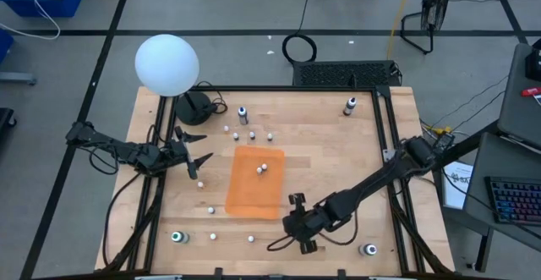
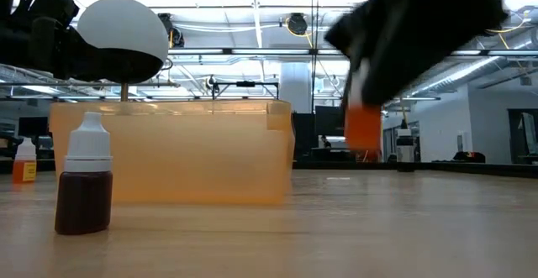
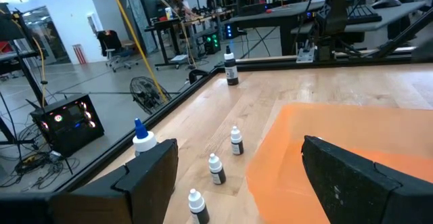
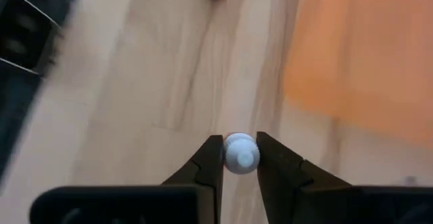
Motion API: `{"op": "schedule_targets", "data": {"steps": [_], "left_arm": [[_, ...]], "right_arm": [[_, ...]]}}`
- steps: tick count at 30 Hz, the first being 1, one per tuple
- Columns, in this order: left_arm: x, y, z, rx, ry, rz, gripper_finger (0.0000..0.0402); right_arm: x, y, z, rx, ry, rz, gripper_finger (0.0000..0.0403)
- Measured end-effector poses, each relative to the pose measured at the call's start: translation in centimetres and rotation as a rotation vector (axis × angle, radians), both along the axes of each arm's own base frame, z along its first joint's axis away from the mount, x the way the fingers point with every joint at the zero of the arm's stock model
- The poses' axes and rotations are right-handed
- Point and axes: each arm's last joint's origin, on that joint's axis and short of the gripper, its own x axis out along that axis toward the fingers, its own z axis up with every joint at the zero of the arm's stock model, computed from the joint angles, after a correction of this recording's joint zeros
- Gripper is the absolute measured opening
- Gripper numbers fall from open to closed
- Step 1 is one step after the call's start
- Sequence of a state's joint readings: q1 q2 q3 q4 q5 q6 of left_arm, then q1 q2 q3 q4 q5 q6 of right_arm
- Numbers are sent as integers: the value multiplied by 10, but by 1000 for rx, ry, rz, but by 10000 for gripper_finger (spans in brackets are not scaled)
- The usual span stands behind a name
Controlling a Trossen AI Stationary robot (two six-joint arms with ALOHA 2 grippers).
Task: Pick & Place food coloring
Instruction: Put the small orange food coloring bottle into the orange bin
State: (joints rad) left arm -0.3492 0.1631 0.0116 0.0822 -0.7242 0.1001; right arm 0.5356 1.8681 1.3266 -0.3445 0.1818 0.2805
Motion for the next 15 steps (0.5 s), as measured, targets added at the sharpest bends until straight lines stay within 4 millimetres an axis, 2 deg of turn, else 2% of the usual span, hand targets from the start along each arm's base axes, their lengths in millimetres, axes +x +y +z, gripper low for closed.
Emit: {"op": "schedule_targets", "data": {"steps": [4, 7, 15], "left_arm": [[0, 0, 0, 0, 0, 0, 310], [0, 0, 0, 0, 0, 0, 310], [0, 0, 0, 0, 0, 0, 310]], "right_arm": [[-4, -13, 37, 22, -101, 5, 54], [-4, -32, 62, 11, -187, -13, 54], [17, -88, 122, -14, -290, -59, 54]]}}
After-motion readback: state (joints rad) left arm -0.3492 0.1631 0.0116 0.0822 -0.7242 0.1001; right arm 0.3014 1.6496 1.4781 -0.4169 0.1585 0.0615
